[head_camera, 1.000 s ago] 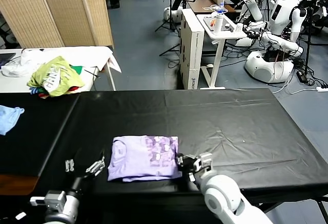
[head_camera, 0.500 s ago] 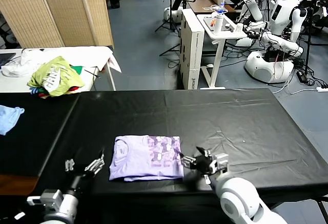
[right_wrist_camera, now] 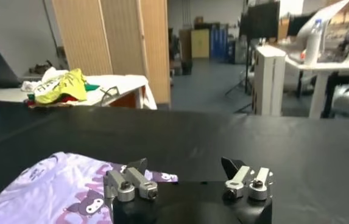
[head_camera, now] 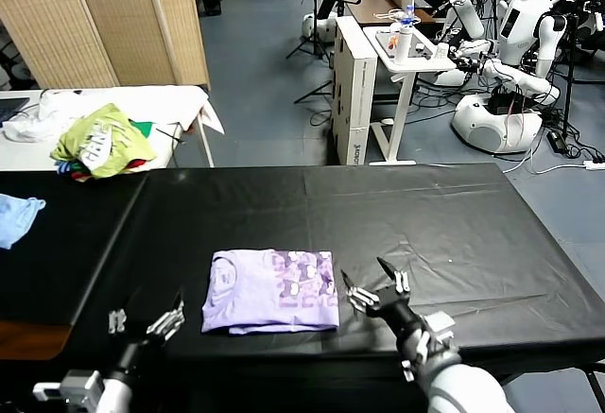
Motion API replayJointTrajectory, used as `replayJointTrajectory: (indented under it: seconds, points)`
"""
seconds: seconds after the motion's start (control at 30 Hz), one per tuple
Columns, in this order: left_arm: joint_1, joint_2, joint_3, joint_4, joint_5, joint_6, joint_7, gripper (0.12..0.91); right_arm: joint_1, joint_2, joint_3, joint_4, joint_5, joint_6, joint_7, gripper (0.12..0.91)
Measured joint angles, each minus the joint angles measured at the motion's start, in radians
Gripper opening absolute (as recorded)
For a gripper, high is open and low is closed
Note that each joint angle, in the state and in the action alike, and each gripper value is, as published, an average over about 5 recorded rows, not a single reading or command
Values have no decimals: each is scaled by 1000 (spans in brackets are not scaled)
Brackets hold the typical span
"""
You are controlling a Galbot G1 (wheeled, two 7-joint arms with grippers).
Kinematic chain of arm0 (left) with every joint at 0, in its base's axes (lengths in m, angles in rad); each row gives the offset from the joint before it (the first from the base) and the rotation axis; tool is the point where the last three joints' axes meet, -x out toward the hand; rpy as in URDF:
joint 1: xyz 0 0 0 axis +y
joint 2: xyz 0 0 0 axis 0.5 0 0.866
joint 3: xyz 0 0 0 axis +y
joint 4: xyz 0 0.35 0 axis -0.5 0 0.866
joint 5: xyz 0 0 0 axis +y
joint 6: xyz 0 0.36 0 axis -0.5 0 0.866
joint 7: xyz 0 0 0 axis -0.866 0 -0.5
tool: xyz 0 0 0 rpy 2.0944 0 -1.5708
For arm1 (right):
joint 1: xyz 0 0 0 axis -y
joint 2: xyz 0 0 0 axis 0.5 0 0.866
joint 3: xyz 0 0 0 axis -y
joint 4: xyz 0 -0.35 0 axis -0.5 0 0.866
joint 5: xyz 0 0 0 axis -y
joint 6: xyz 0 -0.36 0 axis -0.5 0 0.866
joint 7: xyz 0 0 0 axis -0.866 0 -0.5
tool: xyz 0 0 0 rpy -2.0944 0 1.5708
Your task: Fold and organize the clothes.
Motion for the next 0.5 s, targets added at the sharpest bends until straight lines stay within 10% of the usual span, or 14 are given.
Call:
replayJointTrajectory:
  seconds: [0.5]
  points:
    - [142, -2, -32, -71, -20, -13, -3, 907, -297, 17, 110, 54, -185, 226, -12, 907]
